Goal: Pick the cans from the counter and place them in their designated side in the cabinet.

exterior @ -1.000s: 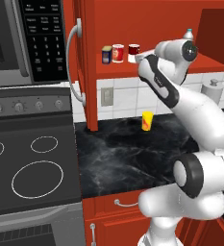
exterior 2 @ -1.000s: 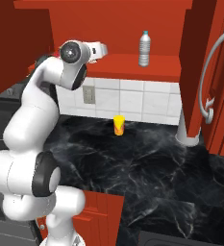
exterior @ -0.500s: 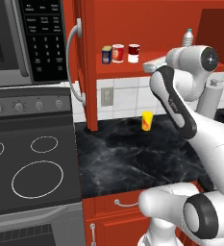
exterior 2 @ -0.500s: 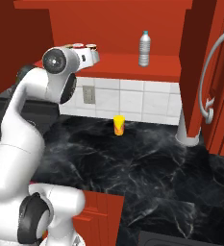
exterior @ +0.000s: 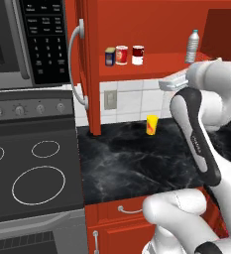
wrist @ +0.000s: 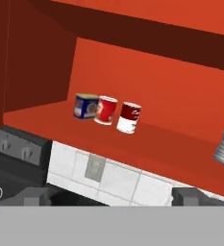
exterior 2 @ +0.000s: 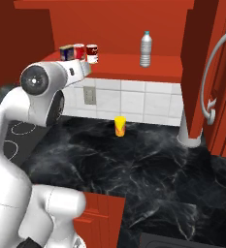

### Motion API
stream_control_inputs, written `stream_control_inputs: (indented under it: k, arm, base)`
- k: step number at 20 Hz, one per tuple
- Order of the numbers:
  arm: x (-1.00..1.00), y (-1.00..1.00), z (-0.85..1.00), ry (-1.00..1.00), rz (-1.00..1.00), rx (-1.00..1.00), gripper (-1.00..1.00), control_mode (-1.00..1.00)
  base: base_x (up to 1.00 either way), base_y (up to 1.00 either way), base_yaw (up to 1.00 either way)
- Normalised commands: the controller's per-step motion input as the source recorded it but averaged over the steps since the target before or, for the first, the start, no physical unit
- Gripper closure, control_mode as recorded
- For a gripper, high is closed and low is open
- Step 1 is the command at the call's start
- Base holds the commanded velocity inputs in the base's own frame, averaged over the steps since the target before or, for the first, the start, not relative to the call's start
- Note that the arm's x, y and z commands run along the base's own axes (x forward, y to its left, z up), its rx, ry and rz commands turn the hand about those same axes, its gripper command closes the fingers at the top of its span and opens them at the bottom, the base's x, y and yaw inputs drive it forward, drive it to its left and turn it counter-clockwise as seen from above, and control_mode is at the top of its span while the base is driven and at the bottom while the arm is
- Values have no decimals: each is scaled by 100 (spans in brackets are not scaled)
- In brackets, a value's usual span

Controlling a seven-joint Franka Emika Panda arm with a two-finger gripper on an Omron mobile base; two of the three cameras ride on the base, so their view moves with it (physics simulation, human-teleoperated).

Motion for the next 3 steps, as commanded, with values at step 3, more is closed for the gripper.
stream_control_inputs:
  k: [3]
  arm:
    - [-86, 0, -3, 0, 1, -5, -100, -100]
  base:
    - [0, 0, 0]
